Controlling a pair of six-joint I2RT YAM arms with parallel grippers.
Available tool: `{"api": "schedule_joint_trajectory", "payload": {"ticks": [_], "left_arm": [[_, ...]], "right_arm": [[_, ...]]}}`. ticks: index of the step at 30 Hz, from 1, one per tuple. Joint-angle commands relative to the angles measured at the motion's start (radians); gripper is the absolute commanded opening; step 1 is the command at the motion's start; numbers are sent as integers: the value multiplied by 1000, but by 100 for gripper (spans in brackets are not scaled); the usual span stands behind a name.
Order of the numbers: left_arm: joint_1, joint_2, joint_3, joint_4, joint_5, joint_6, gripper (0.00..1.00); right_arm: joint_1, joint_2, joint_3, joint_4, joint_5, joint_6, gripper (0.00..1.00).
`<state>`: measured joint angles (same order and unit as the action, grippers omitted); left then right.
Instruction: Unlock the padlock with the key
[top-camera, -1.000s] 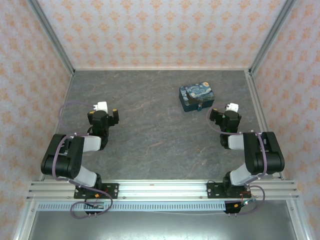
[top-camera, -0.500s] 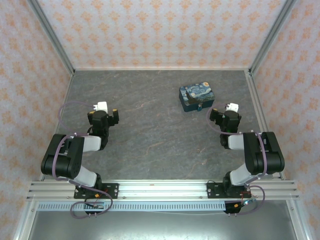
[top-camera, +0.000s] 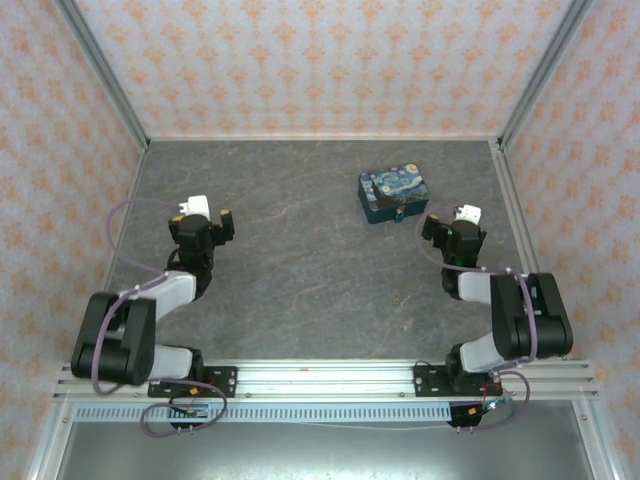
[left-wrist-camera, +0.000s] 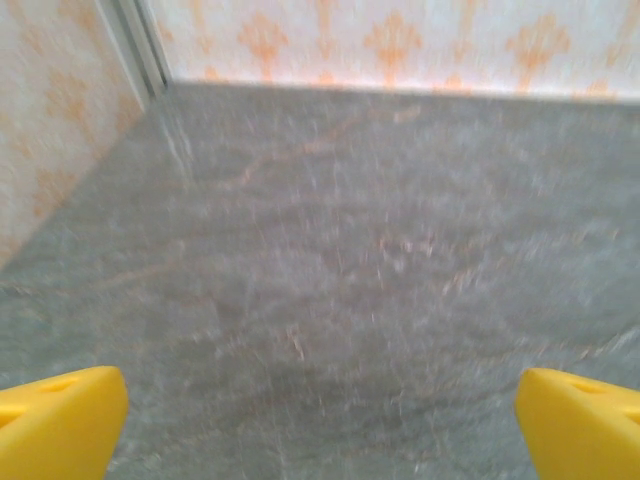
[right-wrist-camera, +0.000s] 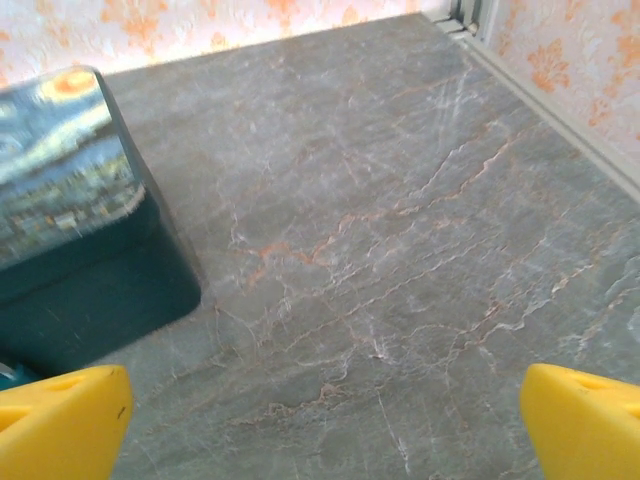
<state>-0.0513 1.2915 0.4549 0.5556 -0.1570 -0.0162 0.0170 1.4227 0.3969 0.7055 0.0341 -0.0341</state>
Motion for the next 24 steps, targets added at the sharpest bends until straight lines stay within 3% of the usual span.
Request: {"api": "schedule_joint_trajectory", "payload": {"ticks": [1, 6, 9, 14, 19, 24], "left_arm": [[1, -130, 49, -140, -18, -70, 100], [1, -221, 243, -520, 66, -297, 100], [-1, -218, 335, -683, 181, -412, 100], [-53, -245, 325, -716, 352, -565, 100], [-177, -265, 271, -669, 373, -637, 100], [-269, -233, 193, -566, 372, -701, 100]], "right_arm": [[0, -130, 17, -128, 18, 35, 99], [1, -351, 63, -427, -12, 158, 99], [1, -462, 126, -646, -84, 244, 99], [4, -560, 227, -970, -206, 373, 99], [19, -594, 239, -1150, -307, 421, 99], [56, -622, 191, -1218, -345, 460, 100]]}}
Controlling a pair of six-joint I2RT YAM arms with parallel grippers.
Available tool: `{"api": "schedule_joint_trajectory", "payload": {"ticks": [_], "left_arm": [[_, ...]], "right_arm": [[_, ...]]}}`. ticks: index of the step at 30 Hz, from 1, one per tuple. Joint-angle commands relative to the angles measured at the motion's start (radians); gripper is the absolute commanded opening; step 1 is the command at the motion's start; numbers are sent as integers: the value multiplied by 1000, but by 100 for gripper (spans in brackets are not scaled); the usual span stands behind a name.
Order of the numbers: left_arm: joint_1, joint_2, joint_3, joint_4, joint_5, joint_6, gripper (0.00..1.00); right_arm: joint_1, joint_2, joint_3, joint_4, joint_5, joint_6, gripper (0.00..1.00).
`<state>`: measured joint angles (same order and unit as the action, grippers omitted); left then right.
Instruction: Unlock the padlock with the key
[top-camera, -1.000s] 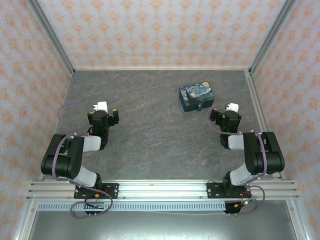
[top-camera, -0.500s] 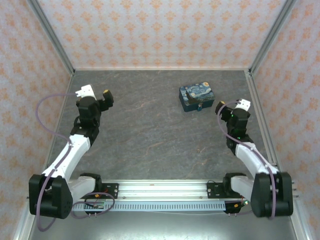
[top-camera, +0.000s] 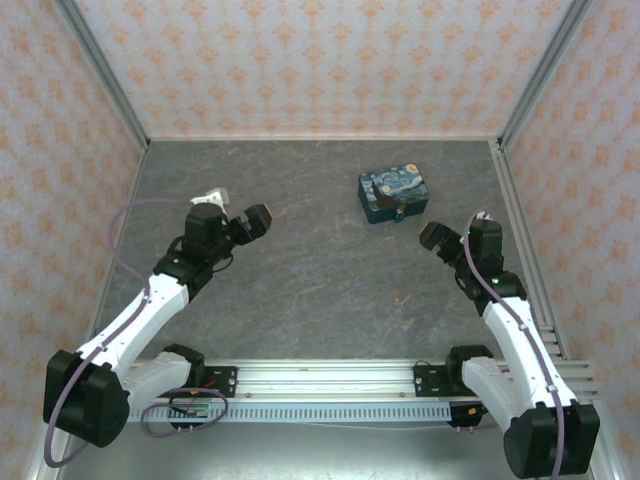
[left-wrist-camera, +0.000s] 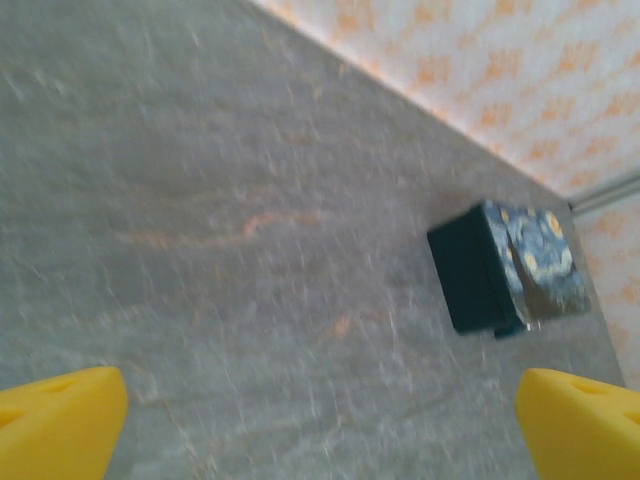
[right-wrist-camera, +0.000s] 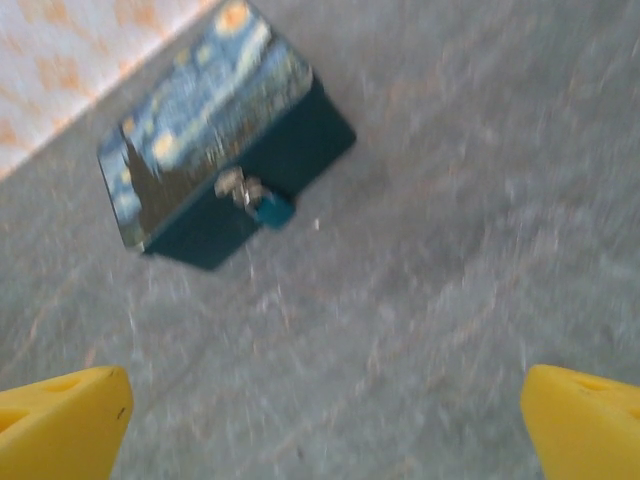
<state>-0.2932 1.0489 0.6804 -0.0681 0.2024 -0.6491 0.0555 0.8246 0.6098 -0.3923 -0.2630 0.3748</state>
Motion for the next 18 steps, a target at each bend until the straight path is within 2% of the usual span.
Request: {"api": "schedule_joint_trajectory", "payload": {"ticks": [1, 13, 18], "left_arm": [[-40, 18, -39, 67, 3, -70, 100], [-138, 163, -18, 143, -19, -90, 100], [-158, 202, -8, 151, -24, -97, 100]], "right_arm": [[25, -29, -35, -124, -49, 62, 98], [68, 22, -104, -133, -37, 122, 87], [127, 95, -89, -152, -18, 119, 81]]}}
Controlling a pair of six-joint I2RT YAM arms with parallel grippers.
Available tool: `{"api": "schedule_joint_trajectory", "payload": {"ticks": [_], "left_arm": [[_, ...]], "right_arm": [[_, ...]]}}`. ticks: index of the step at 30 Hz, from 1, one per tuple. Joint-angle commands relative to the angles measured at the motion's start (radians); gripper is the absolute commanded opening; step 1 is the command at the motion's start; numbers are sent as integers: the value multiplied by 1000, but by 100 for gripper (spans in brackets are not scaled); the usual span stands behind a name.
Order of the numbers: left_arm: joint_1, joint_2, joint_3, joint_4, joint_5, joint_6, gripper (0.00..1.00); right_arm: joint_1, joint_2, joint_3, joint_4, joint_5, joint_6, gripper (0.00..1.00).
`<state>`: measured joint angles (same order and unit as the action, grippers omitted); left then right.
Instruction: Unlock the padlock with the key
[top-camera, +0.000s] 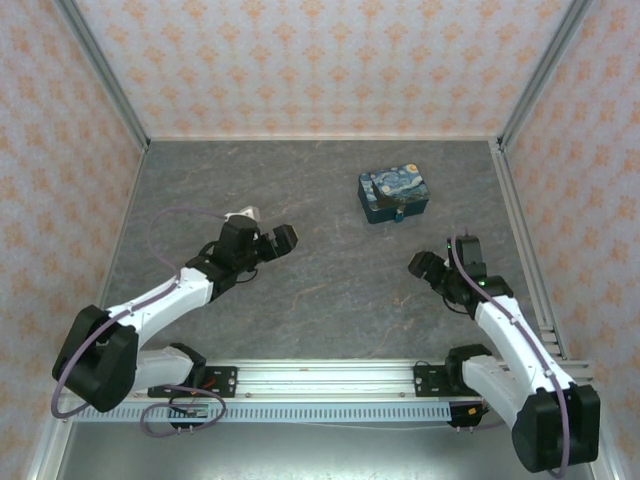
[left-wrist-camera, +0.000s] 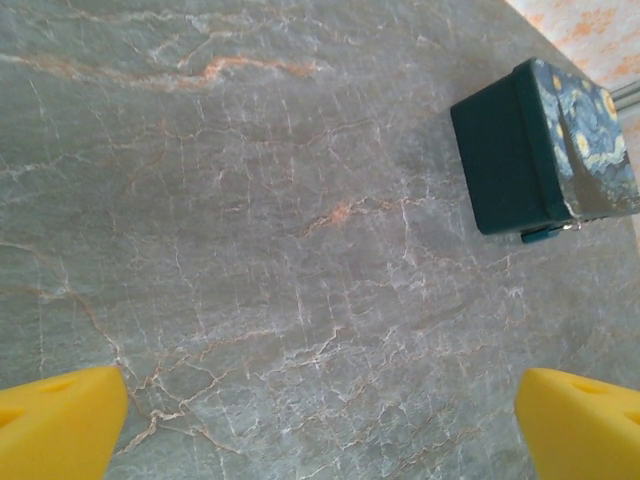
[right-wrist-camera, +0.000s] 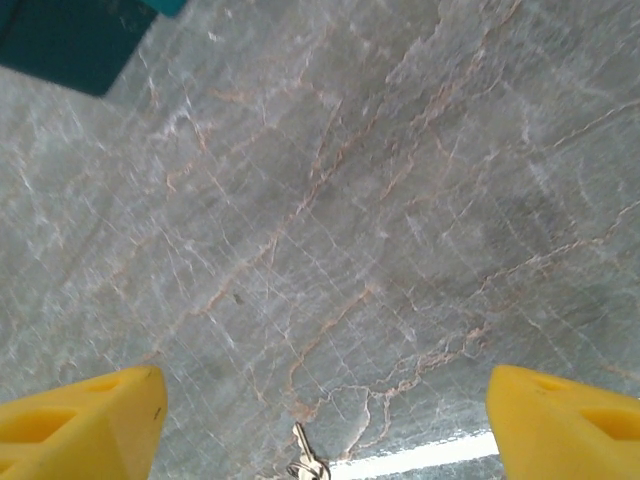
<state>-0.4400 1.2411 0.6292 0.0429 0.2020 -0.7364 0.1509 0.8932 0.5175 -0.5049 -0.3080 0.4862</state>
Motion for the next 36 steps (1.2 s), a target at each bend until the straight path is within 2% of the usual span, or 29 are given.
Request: {"api": "schedule_joint_trajectory", "payload": {"ticks": [1, 6, 16, 26, 36], "left_arm": [[-13, 16, 47, 38, -25, -11, 100], [-19, 30, 55, 31, -31, -12, 100], [-22, 27, 63, 7, -48, -8, 100], [-22, 17, 64, -17, -61, -2, 100], [-21, 23, 69, -26, -64, 0, 100]], "right_arm": [[55, 43, 10, -49, 39, 9, 80], [188, 101, 42, -114, 118, 26, 73], [387, 262, 118, -158, 149, 52, 60], [455, 428, 175, -150, 189, 41, 47], [461, 486, 177, -136, 207, 50, 39]]}}
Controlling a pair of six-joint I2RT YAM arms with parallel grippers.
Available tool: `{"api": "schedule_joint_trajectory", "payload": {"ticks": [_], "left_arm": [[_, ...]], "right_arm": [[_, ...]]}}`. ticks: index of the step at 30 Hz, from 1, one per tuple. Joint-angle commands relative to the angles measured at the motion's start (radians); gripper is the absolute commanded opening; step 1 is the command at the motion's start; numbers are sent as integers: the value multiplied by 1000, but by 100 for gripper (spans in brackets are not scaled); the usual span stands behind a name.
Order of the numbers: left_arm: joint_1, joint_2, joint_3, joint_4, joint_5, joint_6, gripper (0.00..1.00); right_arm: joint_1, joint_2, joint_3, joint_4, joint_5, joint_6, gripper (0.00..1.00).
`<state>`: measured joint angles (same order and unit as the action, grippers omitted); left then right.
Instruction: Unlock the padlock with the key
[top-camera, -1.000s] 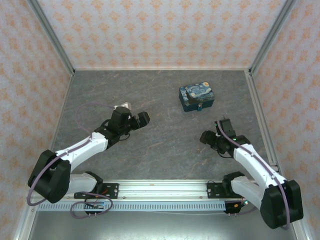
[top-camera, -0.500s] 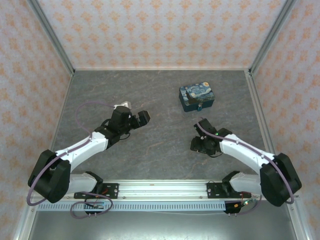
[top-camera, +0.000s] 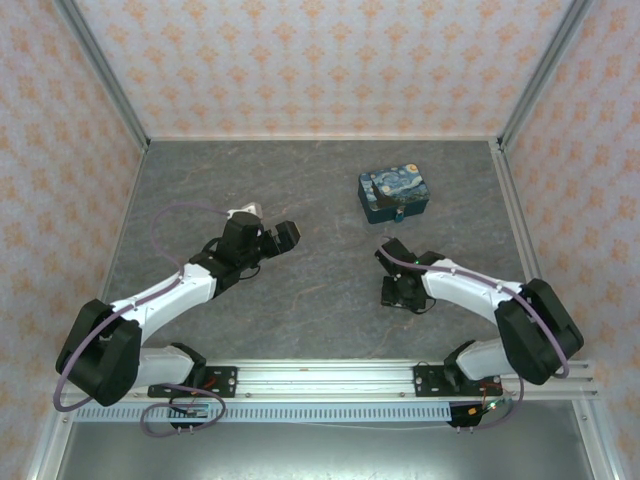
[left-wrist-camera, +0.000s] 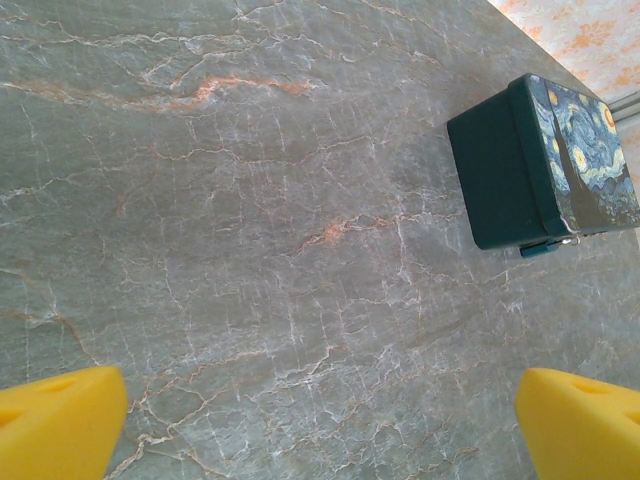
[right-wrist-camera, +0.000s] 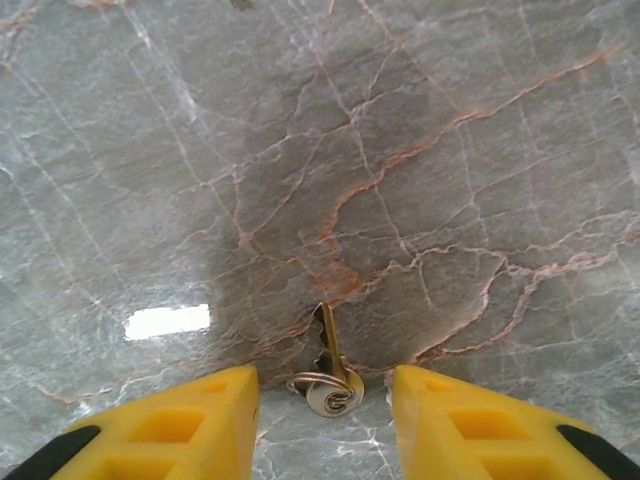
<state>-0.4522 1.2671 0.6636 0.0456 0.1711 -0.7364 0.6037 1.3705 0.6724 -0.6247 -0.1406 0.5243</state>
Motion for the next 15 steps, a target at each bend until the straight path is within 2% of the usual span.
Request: {"api": "schedule_joint_trajectory", "payload": {"ticks": [1, 15], "left_arm": [[-9, -3, 34, -31, -33, 1, 100], [-9, 5, 43, -46, -40, 2, 100]], "right_arm": [[7, 11, 23, -13, 38, 12, 38], [15, 38, 35, -33, 42, 4, 25]]}}
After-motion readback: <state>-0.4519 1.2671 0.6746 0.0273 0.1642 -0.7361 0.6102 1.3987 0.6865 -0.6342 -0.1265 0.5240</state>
